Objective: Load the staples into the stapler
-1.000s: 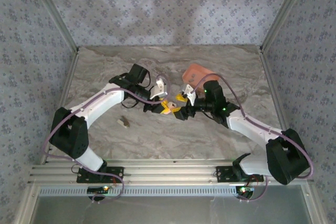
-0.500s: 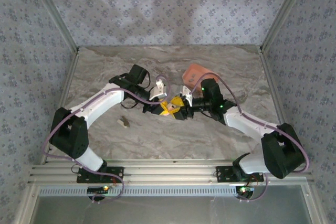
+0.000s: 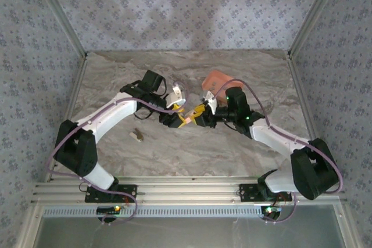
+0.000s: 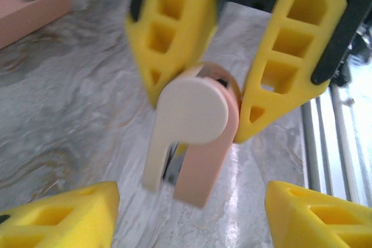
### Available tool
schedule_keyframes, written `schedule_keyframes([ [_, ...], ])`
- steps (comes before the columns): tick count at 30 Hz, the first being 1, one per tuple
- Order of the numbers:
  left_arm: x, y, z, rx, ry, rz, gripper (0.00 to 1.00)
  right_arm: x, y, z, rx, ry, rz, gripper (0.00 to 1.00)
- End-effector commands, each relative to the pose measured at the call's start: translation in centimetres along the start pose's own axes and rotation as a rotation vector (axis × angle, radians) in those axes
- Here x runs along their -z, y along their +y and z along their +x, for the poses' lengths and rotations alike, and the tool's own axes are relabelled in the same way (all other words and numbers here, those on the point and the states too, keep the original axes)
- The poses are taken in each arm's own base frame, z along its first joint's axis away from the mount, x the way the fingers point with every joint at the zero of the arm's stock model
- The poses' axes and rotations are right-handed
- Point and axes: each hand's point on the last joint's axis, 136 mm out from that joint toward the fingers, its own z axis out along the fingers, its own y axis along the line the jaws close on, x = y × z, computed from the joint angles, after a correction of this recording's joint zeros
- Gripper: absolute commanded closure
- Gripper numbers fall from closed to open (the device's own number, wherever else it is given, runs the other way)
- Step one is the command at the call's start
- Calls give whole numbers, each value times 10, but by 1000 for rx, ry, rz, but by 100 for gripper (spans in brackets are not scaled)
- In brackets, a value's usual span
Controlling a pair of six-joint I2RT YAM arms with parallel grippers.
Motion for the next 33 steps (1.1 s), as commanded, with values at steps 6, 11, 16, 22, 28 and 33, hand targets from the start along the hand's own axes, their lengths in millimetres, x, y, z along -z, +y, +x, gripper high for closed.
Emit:
schedule_keyframes([
  [6, -3, 17, 0, 105, 4, -233, 34, 14, -37, 15, -602, 71, 284, 84],
  [11, -24, 21, 8, 151, -8, -264, 33, 13, -33, 21, -807, 77, 276, 84],
  [16, -40, 19, 7, 144, -26, -233, 34, 11, -31, 23, -948, 84, 227, 84],
  [22, -50, 10, 4, 73, -46, -191, 36, 9, -32, 20, -1029, 70, 165, 86],
  [28, -56, 4, 4, 28, -44, -163, 44, 9, -33, 20, -1049, 66, 150, 86],
  [33, -55, 3, 0, 15, -58, -160, 48, 9, -30, 19, -1057, 68, 133, 87],
])
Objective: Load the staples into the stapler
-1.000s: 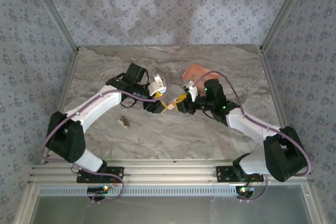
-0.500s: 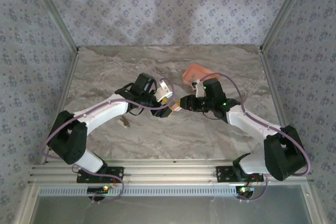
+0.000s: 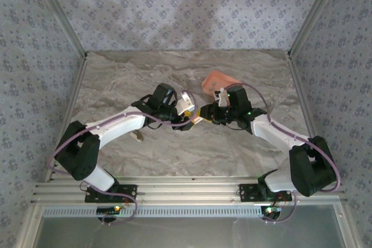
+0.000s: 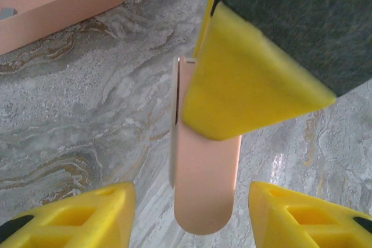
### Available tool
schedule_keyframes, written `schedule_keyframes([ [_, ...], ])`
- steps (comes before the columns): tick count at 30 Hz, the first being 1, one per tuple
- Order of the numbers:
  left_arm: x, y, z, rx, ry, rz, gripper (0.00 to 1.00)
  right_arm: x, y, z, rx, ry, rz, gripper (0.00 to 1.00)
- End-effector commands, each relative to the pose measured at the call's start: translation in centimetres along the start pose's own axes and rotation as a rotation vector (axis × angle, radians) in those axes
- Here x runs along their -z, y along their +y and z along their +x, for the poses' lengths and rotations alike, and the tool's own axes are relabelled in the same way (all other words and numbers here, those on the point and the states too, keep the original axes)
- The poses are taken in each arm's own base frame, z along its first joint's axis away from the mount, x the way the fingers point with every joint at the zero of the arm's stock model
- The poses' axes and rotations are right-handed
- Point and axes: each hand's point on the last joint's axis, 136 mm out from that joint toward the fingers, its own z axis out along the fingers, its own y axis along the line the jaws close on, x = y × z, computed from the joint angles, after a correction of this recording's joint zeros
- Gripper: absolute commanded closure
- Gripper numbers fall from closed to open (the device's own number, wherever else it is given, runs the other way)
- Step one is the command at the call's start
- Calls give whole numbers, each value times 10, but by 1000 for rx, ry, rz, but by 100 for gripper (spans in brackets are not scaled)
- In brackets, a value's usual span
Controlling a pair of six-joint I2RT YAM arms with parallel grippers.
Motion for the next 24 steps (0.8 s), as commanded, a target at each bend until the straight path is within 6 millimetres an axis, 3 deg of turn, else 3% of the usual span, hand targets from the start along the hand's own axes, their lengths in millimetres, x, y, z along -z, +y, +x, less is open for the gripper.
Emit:
schedule_keyframes([
  [1, -3, -7, -3, -32, -18, 36, 50, 1, 13, -6, -6, 2, -47, 87],
  [7, -3, -7, -3, -37, -11, 39, 59, 2, 17, -6, -6, 6, -63, 87],
  [12, -2, -7, -2, -38, 3, 37, 79, 2, 17, -6, -10, 7, -73, 87],
  [13, -1, -6, -3, -33, 3, 31, 86, 3, 18, -7, -4, 7, -77, 84],
  [15, 2, -4, -6, 2, 0, 22, 95, 6, 18, -8, 19, -3, -78, 68],
  [17, 5, 0, -9, 69, -6, 11, 99, 13, 15, -12, 59, -34, -60, 50],
  [20, 12, 10, -14, 243, -26, -21, 100, 30, 6, -22, 145, -128, 2, 32],
  [24, 20, 16, -20, 509, -68, -41, 100, 51, -7, -26, 307, -280, 122, 29],
])
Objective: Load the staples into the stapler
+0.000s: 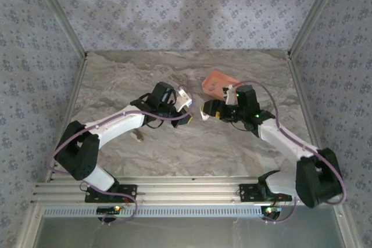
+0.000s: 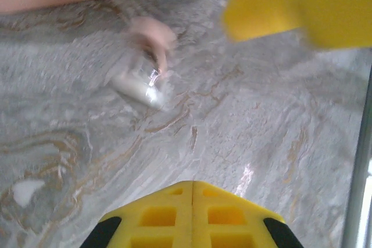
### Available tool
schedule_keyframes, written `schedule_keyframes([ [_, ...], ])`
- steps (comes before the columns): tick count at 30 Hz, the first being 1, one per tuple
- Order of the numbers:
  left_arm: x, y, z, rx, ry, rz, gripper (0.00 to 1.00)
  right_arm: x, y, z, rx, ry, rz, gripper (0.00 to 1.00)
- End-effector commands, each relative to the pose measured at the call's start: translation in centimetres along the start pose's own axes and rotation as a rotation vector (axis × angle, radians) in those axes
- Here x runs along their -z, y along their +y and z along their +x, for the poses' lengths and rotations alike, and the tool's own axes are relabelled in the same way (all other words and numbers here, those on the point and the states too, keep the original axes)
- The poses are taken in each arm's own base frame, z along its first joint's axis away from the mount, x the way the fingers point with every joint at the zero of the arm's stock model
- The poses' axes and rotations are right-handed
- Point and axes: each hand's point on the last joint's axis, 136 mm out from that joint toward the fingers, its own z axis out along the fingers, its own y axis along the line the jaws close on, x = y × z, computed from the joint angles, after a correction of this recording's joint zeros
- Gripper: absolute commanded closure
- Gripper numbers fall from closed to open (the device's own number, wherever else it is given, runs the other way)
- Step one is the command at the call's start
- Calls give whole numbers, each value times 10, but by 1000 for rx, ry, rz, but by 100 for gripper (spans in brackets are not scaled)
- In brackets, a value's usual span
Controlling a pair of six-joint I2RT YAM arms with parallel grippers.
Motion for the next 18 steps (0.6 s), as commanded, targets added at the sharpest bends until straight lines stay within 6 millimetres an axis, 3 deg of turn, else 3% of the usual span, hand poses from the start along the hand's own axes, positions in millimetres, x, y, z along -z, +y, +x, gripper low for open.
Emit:
schedule_keyframes([
  [1, 16, 4, -21, 277, -81, -14, 100, 13, -11, 0, 191, -103, 93, 30],
  [4, 17, 3, -21, 407, -113, 34, 100, 14, -11, 16, 263, -115, 105, 31],
  [8, 19, 13, -10, 393, -80, -32, 100, 19, -40, 24, 217, -100, 222, 30],
  [10, 22, 19, -8, 385, -82, -73, 93, 25, -52, 26, 180, -71, 291, 30],
  [13, 27, 27, -10, 382, -96, -123, 81, 34, -66, 19, 166, -34, 380, 29],
  [18, 36, 47, -7, 421, -114, -187, 70, 26, -81, 2, 258, 78, 493, 29],
])
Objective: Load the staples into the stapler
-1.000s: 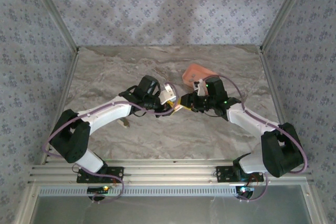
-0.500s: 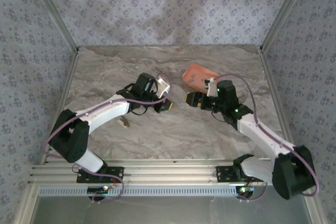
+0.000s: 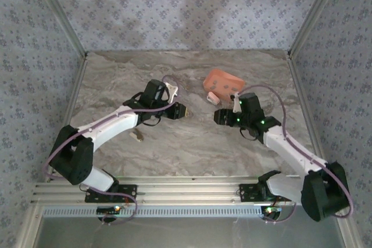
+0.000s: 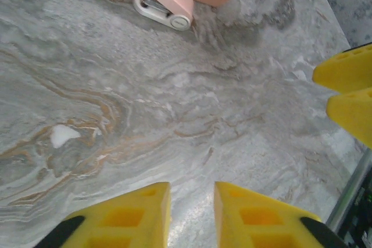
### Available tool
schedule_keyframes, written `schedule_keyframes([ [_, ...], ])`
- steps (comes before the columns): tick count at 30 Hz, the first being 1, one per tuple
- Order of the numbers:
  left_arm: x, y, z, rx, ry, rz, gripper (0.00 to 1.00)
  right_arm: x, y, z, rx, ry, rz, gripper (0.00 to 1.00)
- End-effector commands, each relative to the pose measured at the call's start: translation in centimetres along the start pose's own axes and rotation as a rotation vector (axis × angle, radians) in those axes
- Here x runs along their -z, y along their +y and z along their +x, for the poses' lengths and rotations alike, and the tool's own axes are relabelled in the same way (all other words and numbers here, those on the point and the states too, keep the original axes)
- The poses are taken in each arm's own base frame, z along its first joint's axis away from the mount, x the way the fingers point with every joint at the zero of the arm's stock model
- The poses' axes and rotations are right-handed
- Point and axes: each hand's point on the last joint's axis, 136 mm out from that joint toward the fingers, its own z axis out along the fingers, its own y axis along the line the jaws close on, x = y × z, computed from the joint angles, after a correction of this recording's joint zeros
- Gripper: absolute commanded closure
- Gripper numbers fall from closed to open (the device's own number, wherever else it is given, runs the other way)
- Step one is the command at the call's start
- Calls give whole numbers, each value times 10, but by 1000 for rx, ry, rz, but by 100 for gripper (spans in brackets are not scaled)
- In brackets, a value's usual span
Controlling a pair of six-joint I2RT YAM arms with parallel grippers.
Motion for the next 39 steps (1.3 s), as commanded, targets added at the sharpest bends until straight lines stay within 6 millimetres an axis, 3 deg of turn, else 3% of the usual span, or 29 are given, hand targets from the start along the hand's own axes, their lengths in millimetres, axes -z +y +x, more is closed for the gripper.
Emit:
schedule_keyframes([
  [1, 11, 18, -4, 34, -32, -64, 69, -6, -15, -8, 116, 73, 112, 29],
  [7, 22, 36, -8, 54, -67, -96, 68, -50, -30, -26, 246, 183, 160, 30],
  [11, 26, 45, -8, 72, -74, -109, 68, -82, -46, -31, 249, 240, 187, 30],
  [17, 28, 50, -6, 83, -76, -109, 67, -115, -64, -38, 261, 250, 231, 28],
  [18, 28, 50, -6, 84, -76, -110, 67, -119, -66, -38, 267, 251, 234, 28],
  [19, 28, 51, -6, 84, -76, -111, 67, -122, -61, -53, 266, 218, 224, 27],
  [22, 28, 53, -6, 87, -77, -113, 67, -132, -62, -67, 282, 182, 228, 27],
  [28, 27, 55, -6, 90, -77, -112, 67, -150, -62, -80, 307, 183, 233, 29],
  [39, 28, 57, -7, 89, -75, -110, 67, -171, -49, -83, 383, 196, 225, 55],
])
